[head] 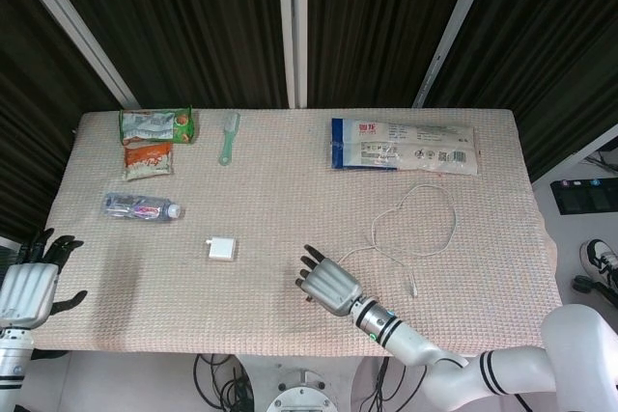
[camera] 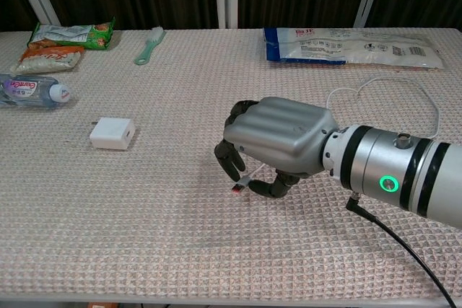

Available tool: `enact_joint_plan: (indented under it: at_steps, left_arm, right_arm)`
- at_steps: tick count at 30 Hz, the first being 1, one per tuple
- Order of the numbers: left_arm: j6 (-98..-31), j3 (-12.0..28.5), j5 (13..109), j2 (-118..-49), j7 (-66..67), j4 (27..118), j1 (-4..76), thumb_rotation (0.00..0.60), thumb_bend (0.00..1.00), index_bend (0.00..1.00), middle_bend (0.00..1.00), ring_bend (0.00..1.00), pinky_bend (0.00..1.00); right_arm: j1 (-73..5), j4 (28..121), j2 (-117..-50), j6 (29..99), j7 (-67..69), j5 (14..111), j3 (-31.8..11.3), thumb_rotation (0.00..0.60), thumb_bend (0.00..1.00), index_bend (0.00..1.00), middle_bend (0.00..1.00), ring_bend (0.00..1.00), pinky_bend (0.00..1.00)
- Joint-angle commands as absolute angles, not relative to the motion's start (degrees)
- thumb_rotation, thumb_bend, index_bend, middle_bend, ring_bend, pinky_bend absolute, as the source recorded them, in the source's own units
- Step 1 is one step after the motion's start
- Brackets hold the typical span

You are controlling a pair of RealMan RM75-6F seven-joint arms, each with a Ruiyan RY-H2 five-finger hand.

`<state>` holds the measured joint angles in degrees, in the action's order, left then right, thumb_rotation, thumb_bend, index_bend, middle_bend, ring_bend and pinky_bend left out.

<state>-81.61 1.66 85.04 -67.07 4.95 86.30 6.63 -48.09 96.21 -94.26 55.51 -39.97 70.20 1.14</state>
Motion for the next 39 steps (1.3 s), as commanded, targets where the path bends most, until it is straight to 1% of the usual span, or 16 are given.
enact_joint_plan:
  at_steps: [1, 5, 12, 20, 24, 27, 34, 37, 39]
  left_arm:
    - [-80.99, 1.90, 85.37, -67.04, 5.53, 86.61, 7.38, 0.600, 0.12, 0.22, 0.18, 0.03, 0.00]
    - [-79.60, 2.37, 86.17, -67.04, 6.55, 87.03, 9.12, 0.600, 0.12, 0.22, 0.18, 0.03, 0.00]
    - [-74.98, 3.81, 88.07, -67.62, 8.57, 87.68, 14.42, 0.600, 0.12, 0.22, 0.18, 0.03, 0.00]
    - [-63.66, 6.24, 87.19, -71.29, 10.16, 86.86, 24.01, 0.600, 0.12, 0.22, 0.18, 0.03, 0.00]
    - [-56.43, 7.41, 84.75, -74.83, 10.21, 84.99, 29.27, 0.600, 0.12, 0.22, 0.18, 0.03, 0.00]
    - [-52.39, 8.10, 82.58, -77.66, 11.01, 83.03, 32.34, 0.600, 0.12, 0.22, 0.18, 0.03, 0.00]
    - [-45.11, 8.14, 77.87, -82.30, 11.58, 78.81, 37.08, 0.600, 0.12, 0.22, 0.18, 0.03, 0.00]
    - [-44.08, 7.69, 76.48, -83.40, 12.17, 77.68, 37.84, 0.600, 0.12, 0.23, 0.20, 0.04, 0.00]
    - [-44.10, 7.52, 75.56, -83.81, 11.92, 77.81, 37.88, 0.600, 0.12, 0.24, 0.22, 0.06, 0.01]
  right_arm:
    - [-47.28, 96.90, -93.25, 56.61, -39.49, 70.96, 0.94, 0.600, 0.33, 0.53, 0.46, 0.23, 0.11]
    - [-46.28, 97.92, -91.60, 58.27, -38.81, 71.76, 0.35, 0.600, 0.33, 0.53, 0.49, 0.26, 0.13]
    - [-44.24, 99.94, -87.68, 61.92, -38.47, 72.80, -1.02, 0.600, 0.35, 0.53, 0.49, 0.28, 0.15]
    - [-41.50, 101.38, -83.47, 66.89, -39.27, 74.48, -2.39, 0.600, 0.35, 0.53, 0.49, 0.28, 0.15]
    - [-39.97, 100.87, -82.29, 69.56, -39.90, 75.82, -2.85, 0.600, 0.35, 0.53, 0.49, 0.28, 0.15]
    - [-39.03, 100.44, -81.66, 70.87, -40.15, 76.38, -3.18, 0.600, 0.35, 0.53, 0.50, 0.28, 0.15]
    - [-37.05, 101.28, -79.15, 72.87, -39.19, 76.53, -4.43, 0.600, 0.34, 0.53, 0.49, 0.28, 0.15]
    - [-36.33, 101.93, -78.12, 73.07, -38.61, 76.42, -4.67, 0.600, 0.34, 0.53, 0.50, 0.28, 0.15]
    - [-35.96, 102.12, -77.71, 72.92, -38.12, 76.33, -4.76, 0.600, 0.34, 0.53, 0.50, 0.28, 0.15]
